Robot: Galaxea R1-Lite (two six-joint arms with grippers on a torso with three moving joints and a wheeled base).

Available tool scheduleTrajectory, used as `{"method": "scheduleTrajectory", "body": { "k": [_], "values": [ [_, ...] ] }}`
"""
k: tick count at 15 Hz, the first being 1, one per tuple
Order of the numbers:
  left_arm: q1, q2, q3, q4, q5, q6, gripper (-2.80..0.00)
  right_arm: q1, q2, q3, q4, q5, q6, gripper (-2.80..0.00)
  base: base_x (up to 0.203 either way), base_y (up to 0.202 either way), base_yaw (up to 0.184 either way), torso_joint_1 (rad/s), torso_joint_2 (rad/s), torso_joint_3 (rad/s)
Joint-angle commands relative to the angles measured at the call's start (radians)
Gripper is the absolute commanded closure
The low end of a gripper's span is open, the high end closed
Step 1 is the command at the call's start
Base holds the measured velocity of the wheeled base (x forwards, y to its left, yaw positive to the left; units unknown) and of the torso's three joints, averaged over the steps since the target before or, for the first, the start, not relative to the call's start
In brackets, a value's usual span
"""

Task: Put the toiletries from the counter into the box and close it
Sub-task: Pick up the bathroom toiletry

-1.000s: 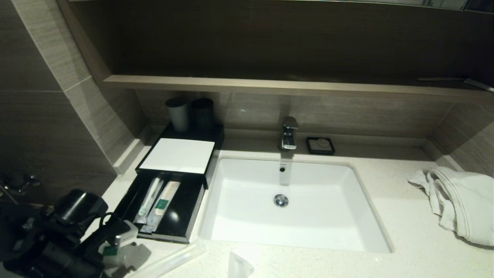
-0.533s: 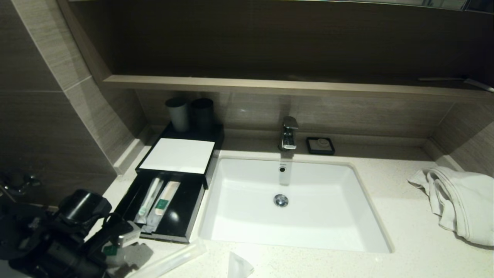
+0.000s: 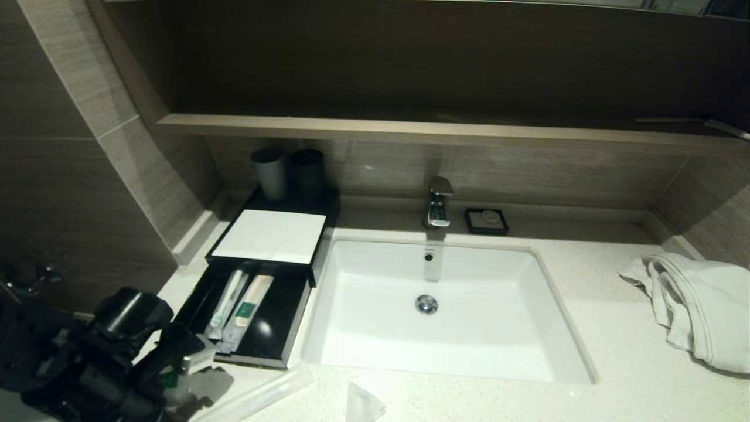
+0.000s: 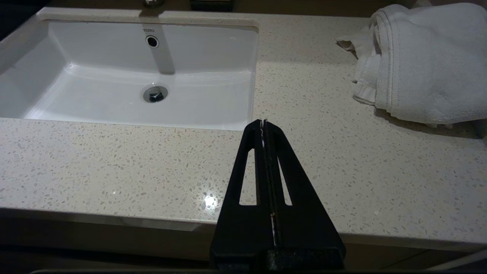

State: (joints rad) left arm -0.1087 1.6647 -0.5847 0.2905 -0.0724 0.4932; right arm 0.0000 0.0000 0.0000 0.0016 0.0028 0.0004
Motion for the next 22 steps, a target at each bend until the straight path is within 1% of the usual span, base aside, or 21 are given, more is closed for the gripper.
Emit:
{"method": "scheduleTrajectory", "body": {
  "k": [1,17,18,22],
  "values": [
    [0.000,0.015,0.006,-0.007,0.000,0.002,-2.80,0.000,0.000,0.000,0.000,0.000,0.000,0.00,0.000,0.000,0.000,0.000,0.00,0.000],
    [0.000,0.023,0.004,-0.010,0.000,-0.002,-2.80,0.000,0.000,0.000,0.000,0.000,0.000,0.00,0.000,0.000,0.000,0.000,0.00,0.000],
    [0.000,0.026,0.005,-0.017,0.000,-0.001,0.00,0.000,0.000,0.000,0.000,0.000,0.000,0.00,0.000,0.000,0.000,0.000,0.00,0.000],
    [0.000,0.026,0.008,-0.022,-0.001,-0.001,0.00,0.000,0.000,0.000,0.000,0.000,0.000,0.00,0.000,0.000,0.000,0.000,0.00,0.000]
  ]
}}
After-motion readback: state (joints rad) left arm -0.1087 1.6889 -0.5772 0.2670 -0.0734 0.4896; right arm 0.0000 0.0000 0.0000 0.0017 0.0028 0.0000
